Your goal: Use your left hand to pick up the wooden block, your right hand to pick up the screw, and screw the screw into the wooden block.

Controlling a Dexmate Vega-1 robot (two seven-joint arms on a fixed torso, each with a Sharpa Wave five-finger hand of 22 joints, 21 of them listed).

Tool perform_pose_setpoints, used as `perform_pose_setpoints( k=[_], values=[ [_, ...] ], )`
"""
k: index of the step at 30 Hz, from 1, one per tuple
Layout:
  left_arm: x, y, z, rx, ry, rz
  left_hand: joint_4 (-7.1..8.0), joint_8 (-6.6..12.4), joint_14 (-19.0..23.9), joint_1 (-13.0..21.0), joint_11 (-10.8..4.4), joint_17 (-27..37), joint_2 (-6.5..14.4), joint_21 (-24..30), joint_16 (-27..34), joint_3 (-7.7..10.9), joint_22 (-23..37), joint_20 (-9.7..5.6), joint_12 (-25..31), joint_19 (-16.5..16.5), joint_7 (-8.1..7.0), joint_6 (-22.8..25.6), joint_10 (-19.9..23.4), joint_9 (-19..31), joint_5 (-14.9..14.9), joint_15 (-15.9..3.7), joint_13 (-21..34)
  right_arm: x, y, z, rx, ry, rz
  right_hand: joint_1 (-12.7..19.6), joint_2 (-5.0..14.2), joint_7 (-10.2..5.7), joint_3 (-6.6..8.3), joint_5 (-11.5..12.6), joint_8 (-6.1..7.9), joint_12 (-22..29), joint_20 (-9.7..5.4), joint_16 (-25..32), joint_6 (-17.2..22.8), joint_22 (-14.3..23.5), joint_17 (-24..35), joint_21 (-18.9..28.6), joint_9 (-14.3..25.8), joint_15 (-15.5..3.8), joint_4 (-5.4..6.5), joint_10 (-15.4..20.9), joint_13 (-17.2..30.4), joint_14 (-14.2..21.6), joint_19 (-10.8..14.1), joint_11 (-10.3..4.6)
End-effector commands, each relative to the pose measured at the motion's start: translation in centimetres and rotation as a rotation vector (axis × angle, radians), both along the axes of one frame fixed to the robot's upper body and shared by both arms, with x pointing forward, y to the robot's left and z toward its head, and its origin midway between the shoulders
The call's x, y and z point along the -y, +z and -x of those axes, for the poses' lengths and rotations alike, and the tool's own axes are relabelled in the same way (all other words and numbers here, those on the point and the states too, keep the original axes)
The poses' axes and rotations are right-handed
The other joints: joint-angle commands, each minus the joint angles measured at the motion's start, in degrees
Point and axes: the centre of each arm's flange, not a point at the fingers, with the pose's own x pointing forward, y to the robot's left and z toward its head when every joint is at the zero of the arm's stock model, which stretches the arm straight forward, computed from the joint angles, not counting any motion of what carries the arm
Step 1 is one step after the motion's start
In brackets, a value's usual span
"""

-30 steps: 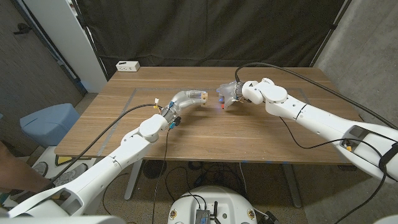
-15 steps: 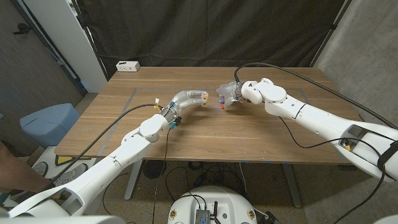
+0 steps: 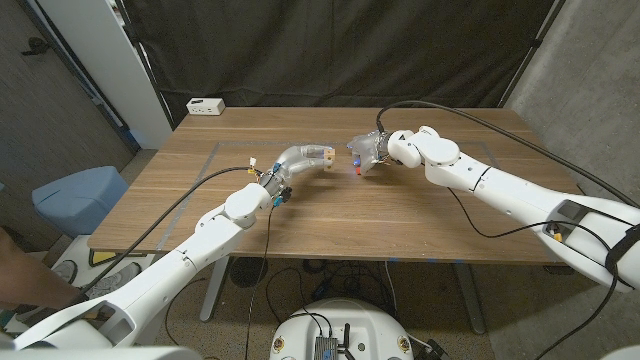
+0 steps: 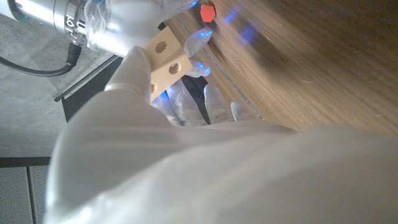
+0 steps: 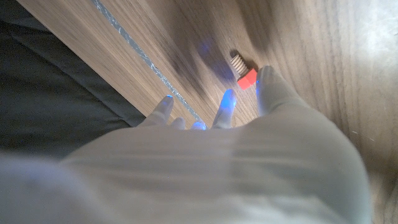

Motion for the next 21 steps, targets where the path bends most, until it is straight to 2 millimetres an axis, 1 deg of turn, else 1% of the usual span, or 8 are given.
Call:
perform_pose_setpoints(
  k=[1, 7, 11, 17, 19, 21],
  values=[
    [0.01, -0.04, -0.06, -0.006, -0.001, 0.0, 0.29, 0.36, -0.05, 0.04, -0.05, 0.31, 0.66, 0.09, 0.43, 0.27, 0.2, 0.04, 1.83, -0.36, -0.39, 2.16, 0.49, 0.24, 0.39, -6.92, 4.42, -0.04, -0.21, -0.4, 0.001, 0.0, -0.005, 0.64, 0.04, 0.11, 0.54, 0.51, 0.55, 0.32, 0.02, 0.35, 0.44, 0.22, 0.07, 0.3, 0.44, -0.38, -0.13, 0.73, 0.16, 0.22, 0.81, 0.01],
    [0.04, -0.06, -0.06, -0.007, 0.001, 0.0, 0.3, 0.38, 0.03, 0.07, -0.05, 0.33, 0.78, 0.1, 0.48, 0.24, 0.2, 0.07, 1.75, -0.39, -0.39, 2.28, 0.52, 0.25, 0.41, -6.97, 4.42, -0.11, -0.36, -0.56, 0.003, -0.004, 0.0, 0.95, 0.07, 0.01, 0.76, 0.54, 1.19, 0.29, -0.08, 0.36, 0.92, 0.22, 0.08, 0.35, 0.83, -0.5, -0.14, 0.88, 0.16, 0.37, 1.12, 0.03],
    [0.07, -0.07, -0.06, -0.007, 0.001, 0.001, 0.32, 0.39, 0.02, 0.05, -0.05, 0.33, 0.82, 0.1, 0.49, 0.21, 0.2, 0.08, 1.74, -0.39, -0.39, 2.31, 0.55, 0.26, 0.41, -6.97, 4.44, -0.05, -0.49, -0.62, 0.011, -0.007, 0.002, 1.13, 0.06, -0.05, 0.85, 0.56, 1.37, 0.29, -0.17, 0.39, 0.89, 0.22, 0.08, 0.35, 1.0, -0.56, -0.17, 0.95, 0.16, 0.52, 1.22, 0.05],
    [0.2, -0.04, -0.1, -0.007, 0.0, 0.001, 0.33, 0.4, 0.08, 0.02, -0.05, 0.33, 0.84, 0.12, 0.52, 0.13, 0.2, 0.03, 1.68, -0.39, -0.39, 2.4, 0.6, 0.27, 0.4, -6.9, 4.45, -0.01, -0.66, -0.54, 0.026, -0.008, 0.004, 1.5, -0.07, 0.03, 1.03, 0.54, 2.12, 0.38, -0.33, 0.48, 1.51, 0.21, 0.07, 0.42, 1.44, -0.87, -0.23, 1.38, 0.17, 0.96, 1.62, -0.1],
    [0.25, -0.02, -0.12, -0.007, -0.001, 0.0, 0.31, 0.39, -0.02, 0.02, -0.05, 0.33, 0.81, 0.12, 0.48, 0.1, 0.2, 0.03, 1.67, -0.39, -0.4, 2.41, 0.64, 0.27, 0.4, -6.92, 4.47, 0.0, -0.75, -0.55, 0.032, -0.009, 0.004, 1.65, -0.11, -0.09, 1.11, 0.53, 2.44, 0.47, -0.44, 0.53, 1.74, 0.21, 0.08, 0.42, 1.63, -1.0, -0.24, 1.69, 0.17, 1.18, 1.74, 0.05],
    [0.29, -0.02, -0.13, -0.007, -0.001, 0.001, 0.32, 0.39, -0.03, 0.01, -0.05, 0.33, 0.83, 0.12, 0.48, 0.08, 0.2, 0.02, 1.66, -0.39, -0.4, 2.42, 0.65, 0.27, 0.4, -6.92, 4.48, -0.01, -0.86, -0.57, 0.037, -0.012, 0.007, 1.74, -0.15, 0.1, 1.15, 0.53, 2.64, 0.51, -0.5, 0.54, 1.89, 0.21, 0.08, 0.45, 1.76, -1.02, -0.24, 1.85, 0.18, 1.28, 1.9, -0.03]
  ],
)
